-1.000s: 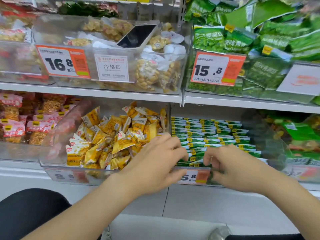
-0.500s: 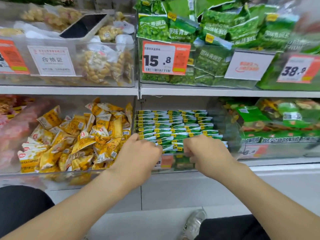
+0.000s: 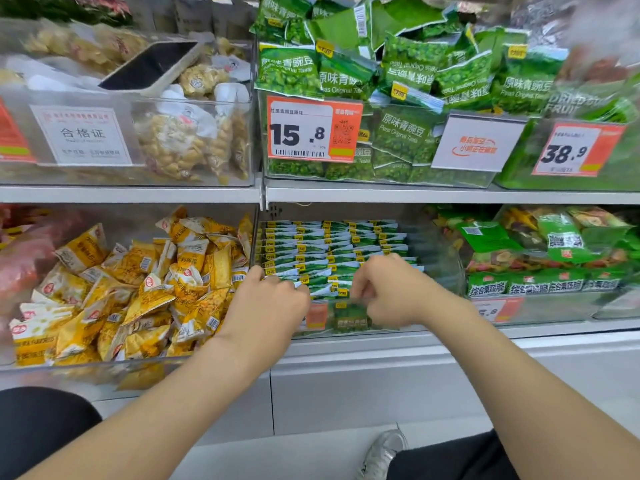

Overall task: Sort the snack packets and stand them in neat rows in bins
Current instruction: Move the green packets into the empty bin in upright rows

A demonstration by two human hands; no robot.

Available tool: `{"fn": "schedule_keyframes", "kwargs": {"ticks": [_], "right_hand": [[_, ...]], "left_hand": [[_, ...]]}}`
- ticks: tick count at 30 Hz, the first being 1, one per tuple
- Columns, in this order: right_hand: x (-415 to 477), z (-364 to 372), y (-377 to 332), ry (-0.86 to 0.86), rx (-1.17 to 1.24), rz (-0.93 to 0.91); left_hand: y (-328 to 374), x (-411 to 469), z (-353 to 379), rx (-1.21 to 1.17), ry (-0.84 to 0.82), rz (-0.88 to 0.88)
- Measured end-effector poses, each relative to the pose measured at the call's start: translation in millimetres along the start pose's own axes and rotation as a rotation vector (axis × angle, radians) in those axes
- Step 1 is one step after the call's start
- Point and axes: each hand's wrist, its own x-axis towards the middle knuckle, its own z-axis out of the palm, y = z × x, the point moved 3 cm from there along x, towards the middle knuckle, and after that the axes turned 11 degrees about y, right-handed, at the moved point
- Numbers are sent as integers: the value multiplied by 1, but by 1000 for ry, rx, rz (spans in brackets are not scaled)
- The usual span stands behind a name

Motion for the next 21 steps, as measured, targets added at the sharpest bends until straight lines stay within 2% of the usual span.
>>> {"fn": "schedule_keyframes", "kwargs": {"ticks": [2, 4, 5, 8, 10, 12, 14, 17, 21], "right_hand": [[5, -10, 15, 117, 99, 69], [9, -15, 29, 227, 77, 118], [11, -14, 33, 227, 40, 143], [20, -6, 36, 96, 14, 154], [33, -4, 35, 64, 12, 105], [48, 1, 40, 12, -63, 82], [59, 9, 41, -116, -139, 69], [61, 19, 34, -290, -144, 3], [67, 21, 37, -232, -107, -20]], "left_hand": [[-1, 0, -3, -31, 9, -15], [3, 2, -7, -129, 46, -39], [7, 3, -8, -181, 53, -43], [19, 11, -3, -394, 41, -69], [23, 18, 8, -504, -55, -109], [22, 26, 16, -513, -177, -126], [18, 34, 20, -519, -274, -117], [13, 42, 19, -552, -341, -77], [13, 40, 13, -505, -362, -63]]}}
